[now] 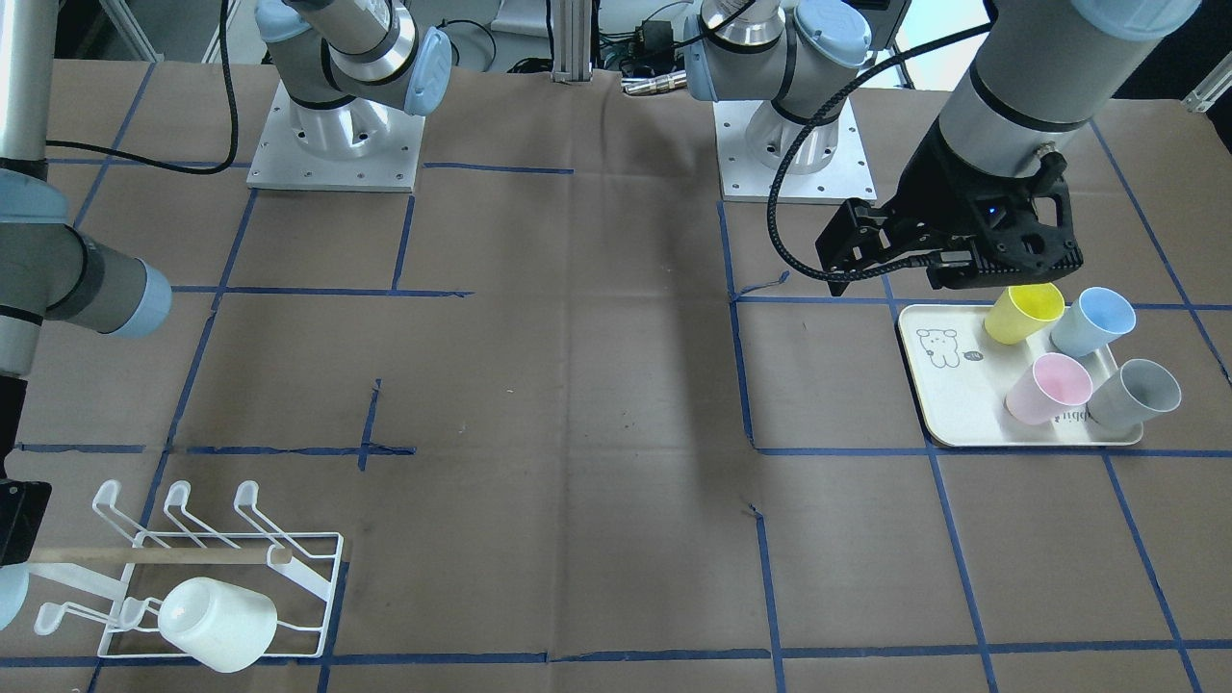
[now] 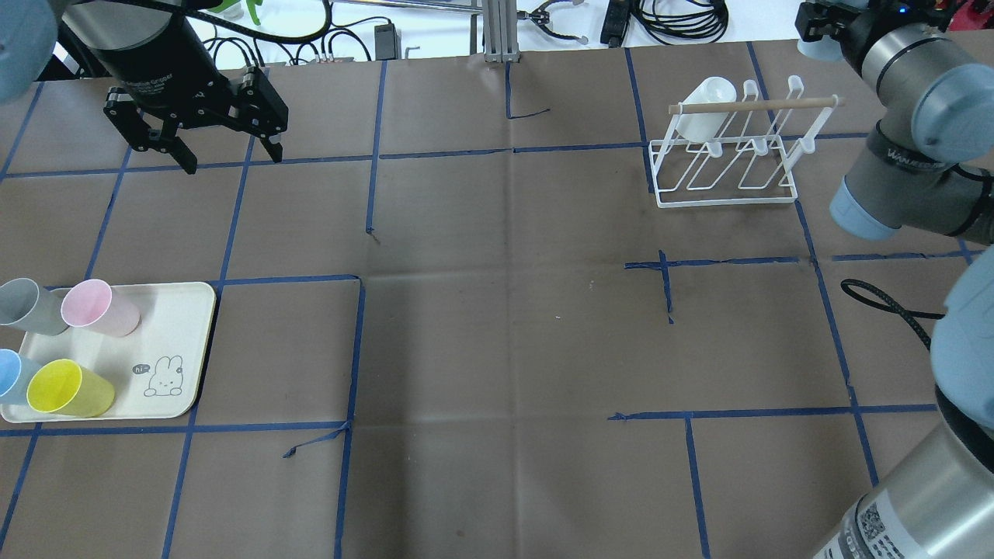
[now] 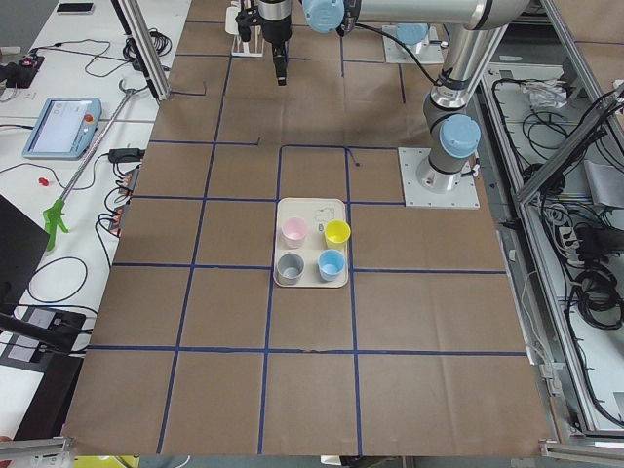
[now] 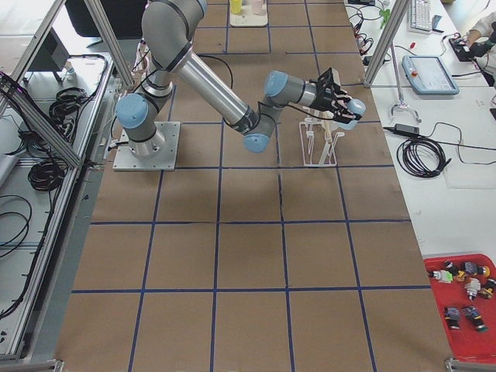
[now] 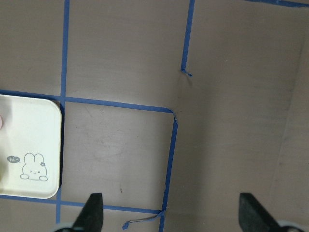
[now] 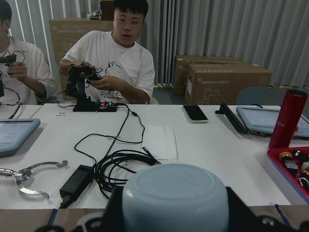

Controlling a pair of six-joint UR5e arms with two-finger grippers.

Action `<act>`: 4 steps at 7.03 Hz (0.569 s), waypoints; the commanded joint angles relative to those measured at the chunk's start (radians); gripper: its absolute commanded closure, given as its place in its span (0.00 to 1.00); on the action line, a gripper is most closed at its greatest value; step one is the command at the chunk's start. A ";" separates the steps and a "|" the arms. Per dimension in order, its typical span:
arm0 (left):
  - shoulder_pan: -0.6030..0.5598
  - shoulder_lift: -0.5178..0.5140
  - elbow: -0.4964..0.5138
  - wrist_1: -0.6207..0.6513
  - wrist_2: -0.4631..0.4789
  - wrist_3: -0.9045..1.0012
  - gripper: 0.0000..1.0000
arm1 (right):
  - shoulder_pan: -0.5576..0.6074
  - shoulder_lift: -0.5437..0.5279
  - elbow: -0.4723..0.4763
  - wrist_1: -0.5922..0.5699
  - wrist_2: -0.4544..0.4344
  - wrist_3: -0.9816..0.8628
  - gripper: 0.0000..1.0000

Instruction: Transfer IKEA cup to right arm and place on rack

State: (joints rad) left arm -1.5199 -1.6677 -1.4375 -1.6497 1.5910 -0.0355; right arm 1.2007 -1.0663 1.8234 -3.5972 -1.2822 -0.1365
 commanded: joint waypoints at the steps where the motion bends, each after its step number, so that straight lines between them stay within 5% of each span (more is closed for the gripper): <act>1: -0.031 -0.003 -0.011 0.005 0.018 0.003 0.01 | -0.009 0.064 0.001 -0.121 0.000 -0.003 0.83; 4: -0.029 0.014 -0.015 0.039 0.014 0.012 0.01 | -0.004 0.088 -0.016 -0.132 0.000 0.003 0.86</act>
State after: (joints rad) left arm -1.5491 -1.6590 -1.4530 -1.6266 1.6073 -0.0245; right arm 1.1948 -0.9876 1.8196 -3.7276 -1.2824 -0.1360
